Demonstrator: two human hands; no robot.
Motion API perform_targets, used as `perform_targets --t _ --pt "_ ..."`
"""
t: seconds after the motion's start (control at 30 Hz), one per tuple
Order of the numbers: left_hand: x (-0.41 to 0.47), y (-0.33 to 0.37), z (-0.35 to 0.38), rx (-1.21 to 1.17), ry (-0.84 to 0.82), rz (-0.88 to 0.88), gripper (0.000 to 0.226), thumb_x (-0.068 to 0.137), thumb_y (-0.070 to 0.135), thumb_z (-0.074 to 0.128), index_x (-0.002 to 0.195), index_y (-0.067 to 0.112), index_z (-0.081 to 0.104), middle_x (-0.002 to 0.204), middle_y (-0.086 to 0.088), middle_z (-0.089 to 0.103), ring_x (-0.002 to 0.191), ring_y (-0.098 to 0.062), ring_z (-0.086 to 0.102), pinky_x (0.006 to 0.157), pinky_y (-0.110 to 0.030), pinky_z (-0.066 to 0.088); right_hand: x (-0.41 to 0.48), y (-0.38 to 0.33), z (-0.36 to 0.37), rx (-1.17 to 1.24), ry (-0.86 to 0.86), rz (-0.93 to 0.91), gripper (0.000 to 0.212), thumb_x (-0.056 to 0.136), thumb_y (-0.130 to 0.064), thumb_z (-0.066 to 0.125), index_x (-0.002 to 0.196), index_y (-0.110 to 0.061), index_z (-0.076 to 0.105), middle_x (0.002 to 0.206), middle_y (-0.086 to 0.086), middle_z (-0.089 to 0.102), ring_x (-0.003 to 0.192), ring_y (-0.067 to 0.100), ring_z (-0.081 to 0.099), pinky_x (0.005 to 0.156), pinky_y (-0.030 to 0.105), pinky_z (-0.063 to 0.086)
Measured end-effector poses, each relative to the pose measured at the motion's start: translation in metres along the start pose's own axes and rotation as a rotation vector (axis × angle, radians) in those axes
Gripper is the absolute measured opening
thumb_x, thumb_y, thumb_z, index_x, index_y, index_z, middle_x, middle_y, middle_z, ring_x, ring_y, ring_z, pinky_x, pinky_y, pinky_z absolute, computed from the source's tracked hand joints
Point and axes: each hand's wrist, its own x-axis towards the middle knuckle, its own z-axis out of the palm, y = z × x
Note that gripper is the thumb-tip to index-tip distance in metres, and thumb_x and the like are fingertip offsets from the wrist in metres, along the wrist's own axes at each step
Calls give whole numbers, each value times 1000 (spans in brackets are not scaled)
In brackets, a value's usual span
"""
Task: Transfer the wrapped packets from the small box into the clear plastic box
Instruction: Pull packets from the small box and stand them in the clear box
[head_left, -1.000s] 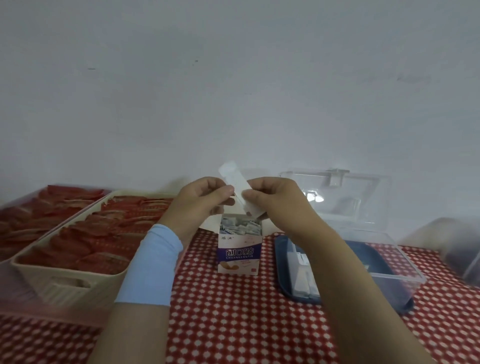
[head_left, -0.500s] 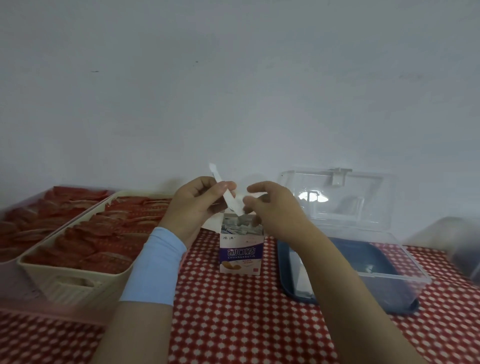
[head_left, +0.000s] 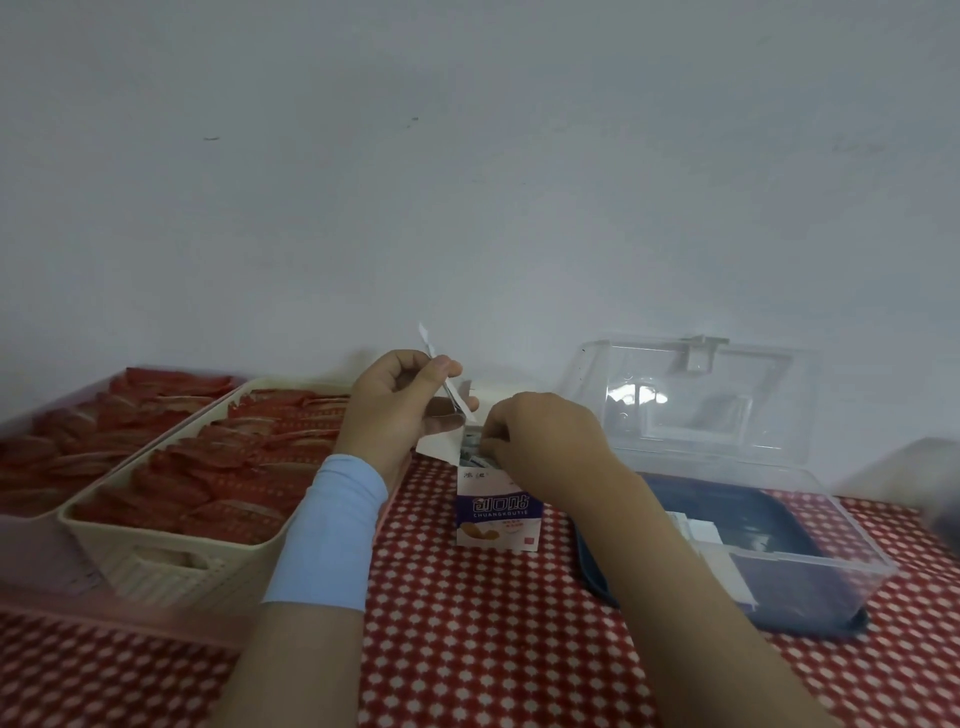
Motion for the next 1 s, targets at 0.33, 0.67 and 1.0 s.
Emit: perform_targets --t 0.33,0.67,1.0 --pt "-1 3 -2 46 46 25 13 93 14 66 83 8 60 107 -23 70 80 -35 75 70 -38 62 -1 5 -3 32 110 -65 16 95 -29 61 92 -30 77 100 -10 63 90 14 62 79 34 54" --pt "-3 8 2 107 39 30 13 92 12 67 83 7 59 105 -22 71 79 -35 75 66 -35 62 -7 21 -4 461 153 -8 22 101 -20 57 120 -24 68 101 -8 68 82 7 62 76 23 55" --pt "-1 12 0 239 55 86 13 91 15 69 87 6 61 100 -14 74 80 -32 75 74 -44 62 -12 34 -21 824 421 93 17 99 -19 57 92 -30 68 84 -8 70 63 2 66 53 11 47"
